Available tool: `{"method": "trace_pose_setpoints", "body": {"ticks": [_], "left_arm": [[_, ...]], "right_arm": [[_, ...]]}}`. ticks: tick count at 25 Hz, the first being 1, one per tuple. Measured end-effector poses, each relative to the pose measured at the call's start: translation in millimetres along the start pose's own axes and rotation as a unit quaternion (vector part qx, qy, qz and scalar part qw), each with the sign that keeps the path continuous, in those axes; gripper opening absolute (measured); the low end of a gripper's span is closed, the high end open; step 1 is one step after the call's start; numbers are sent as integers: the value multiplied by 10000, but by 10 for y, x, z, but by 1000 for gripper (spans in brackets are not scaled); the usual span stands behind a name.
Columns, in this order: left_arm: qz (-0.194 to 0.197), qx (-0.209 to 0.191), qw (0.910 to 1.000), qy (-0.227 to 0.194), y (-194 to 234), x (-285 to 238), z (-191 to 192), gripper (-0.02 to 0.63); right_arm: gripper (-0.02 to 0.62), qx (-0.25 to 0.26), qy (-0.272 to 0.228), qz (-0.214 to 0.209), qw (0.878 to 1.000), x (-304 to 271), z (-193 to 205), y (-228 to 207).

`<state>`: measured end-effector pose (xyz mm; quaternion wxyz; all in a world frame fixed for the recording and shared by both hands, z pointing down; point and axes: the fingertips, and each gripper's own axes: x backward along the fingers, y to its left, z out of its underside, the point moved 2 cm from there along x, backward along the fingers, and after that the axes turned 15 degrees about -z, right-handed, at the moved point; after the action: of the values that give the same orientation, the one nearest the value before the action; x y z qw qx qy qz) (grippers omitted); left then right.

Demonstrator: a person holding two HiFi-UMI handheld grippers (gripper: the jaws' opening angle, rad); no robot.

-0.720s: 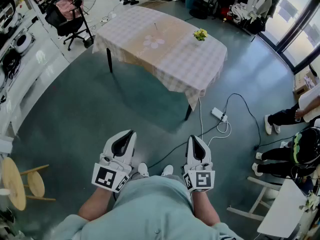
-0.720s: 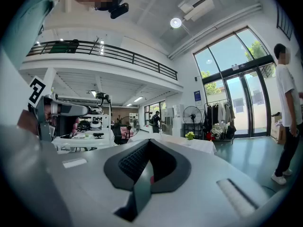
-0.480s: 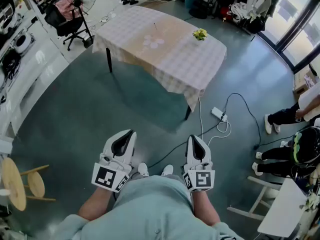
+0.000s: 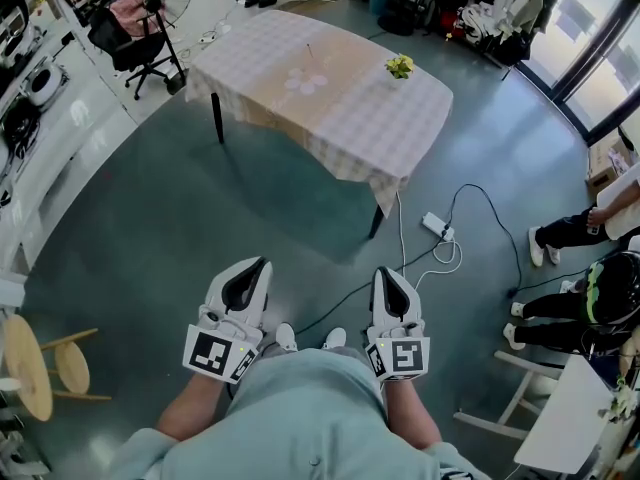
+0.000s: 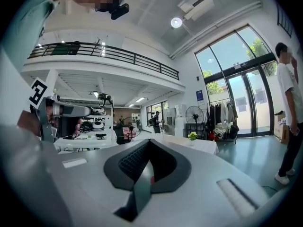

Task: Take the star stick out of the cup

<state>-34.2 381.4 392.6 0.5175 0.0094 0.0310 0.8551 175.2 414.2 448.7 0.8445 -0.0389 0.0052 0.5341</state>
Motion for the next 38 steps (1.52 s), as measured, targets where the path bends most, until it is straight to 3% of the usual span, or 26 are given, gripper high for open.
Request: {"method": "trace_pose_setpoints", "body": {"ticks": [10, 16, 38], "left_arm": [[-7, -2, 10000, -3, 10, -38, 22, 9], [-43, -15, 10000, -3, -31, -31, 19, 9], [-335, -72, 9994, 12, -268, -41, 16, 9]], "right_arm": [[-3, 43, -103, -81, 9999, -44, -54, -4], [60, 37, -61, -59, 10000, -35, -27, -51], [106, 12, -72, -406, 9991, -5, -36, -256]]}}
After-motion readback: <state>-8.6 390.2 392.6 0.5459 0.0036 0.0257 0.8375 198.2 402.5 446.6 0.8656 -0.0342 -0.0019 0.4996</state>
